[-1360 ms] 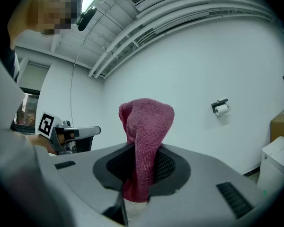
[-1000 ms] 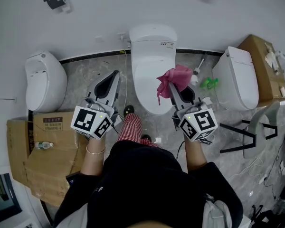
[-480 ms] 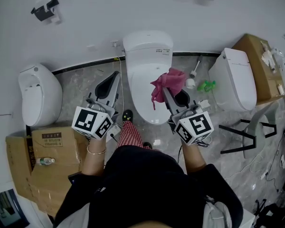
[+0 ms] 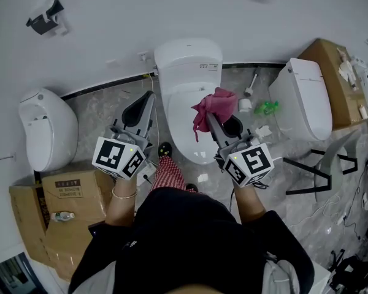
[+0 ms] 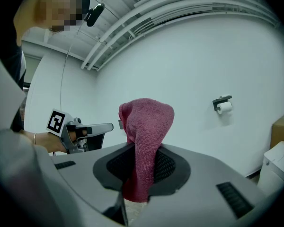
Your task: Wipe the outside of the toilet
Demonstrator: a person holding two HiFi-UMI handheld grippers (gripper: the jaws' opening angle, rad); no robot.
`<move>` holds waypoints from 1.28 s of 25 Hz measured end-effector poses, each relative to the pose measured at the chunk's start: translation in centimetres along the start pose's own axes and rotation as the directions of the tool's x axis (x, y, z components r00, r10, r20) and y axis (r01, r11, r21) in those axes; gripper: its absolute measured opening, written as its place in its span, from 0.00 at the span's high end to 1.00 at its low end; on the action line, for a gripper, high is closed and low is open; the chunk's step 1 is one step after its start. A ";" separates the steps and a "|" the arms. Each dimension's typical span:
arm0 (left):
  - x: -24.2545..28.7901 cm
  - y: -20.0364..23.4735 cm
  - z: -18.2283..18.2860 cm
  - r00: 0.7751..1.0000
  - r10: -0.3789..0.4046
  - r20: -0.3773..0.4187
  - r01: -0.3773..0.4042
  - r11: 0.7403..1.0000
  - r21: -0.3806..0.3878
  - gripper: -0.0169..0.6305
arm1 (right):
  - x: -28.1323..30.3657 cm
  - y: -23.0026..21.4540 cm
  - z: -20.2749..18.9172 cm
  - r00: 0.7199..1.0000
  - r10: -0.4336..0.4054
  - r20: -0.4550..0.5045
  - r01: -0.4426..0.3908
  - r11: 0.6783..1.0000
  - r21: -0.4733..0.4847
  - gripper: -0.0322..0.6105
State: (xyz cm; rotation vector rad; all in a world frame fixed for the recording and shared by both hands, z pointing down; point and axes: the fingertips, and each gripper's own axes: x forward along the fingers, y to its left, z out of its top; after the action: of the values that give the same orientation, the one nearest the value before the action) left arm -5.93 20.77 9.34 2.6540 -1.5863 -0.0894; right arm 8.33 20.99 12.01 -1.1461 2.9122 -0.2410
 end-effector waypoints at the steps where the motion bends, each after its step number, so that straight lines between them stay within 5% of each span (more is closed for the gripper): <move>1: 0.4 0.2 -0.1 1.000 -0.006 -0.001 0.006 1.000 -0.003 0.97 | 0.3 -0.2 0.0 1.000 -0.004 -0.002 0.004 1.000 0.002 0.81; 17: 4.4 5.8 -1.2 0.999 -0.015 -0.032 0.014 0.999 -0.040 0.97 | 6.8 -2.5 -0.6 0.999 -0.034 -0.034 0.034 0.999 0.011 0.81; 32: 9.7 10.9 -1.2 0.994 -0.105 -0.022 0.103 0.992 -0.073 0.97 | 12.2 -4.8 0.9 0.991 -0.128 -0.028 0.128 0.992 -0.017 0.81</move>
State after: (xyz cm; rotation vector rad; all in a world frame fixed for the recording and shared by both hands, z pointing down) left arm -10.84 7.04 11.11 2.6698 -1.4096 -0.1141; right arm 2.68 9.12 12.46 -1.3452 2.8731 -0.2391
